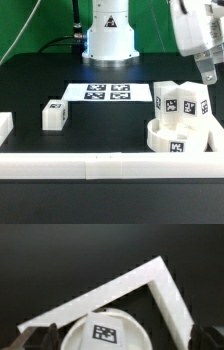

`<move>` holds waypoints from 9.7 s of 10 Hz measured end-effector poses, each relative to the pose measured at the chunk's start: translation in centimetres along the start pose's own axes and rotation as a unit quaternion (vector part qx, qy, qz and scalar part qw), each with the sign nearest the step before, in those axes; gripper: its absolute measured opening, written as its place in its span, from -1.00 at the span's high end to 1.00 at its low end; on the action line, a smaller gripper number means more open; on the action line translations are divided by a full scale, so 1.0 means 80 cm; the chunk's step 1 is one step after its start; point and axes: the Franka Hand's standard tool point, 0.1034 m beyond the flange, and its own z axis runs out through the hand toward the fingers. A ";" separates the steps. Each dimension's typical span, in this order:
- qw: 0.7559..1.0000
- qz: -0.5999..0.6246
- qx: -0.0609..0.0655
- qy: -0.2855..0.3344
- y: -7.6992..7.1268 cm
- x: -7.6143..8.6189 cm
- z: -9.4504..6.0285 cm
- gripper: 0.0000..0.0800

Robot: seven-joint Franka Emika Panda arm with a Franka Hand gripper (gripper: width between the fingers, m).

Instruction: Assemble stool

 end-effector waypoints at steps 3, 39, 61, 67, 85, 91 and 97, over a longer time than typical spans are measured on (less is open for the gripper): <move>0.968 -0.248 -0.048 0.001 -0.004 -0.003 -0.002 -0.62; 0.282 -0.950 -0.135 -0.012 0.015 0.038 0.027 0.16; 0.980 -0.182 -0.065 0.046 0.024 0.030 0.036 0.16; 0.998 0.027 -0.027 0.042 0.023 0.034 0.036 0.16; 0.957 -0.283 -0.055 0.018 0.025 -0.006 -0.001 -0.62; 0.865 -0.498 -0.063 0.007 0.020 -0.005 0.003 -0.62; 0.630 -0.769 -0.108 -0.002 0.013 -0.001 0.009 -0.62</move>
Offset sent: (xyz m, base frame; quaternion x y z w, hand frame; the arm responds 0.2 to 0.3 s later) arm 0.0095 0.0058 0.0090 -0.0444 -0.0388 -0.3211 0.9452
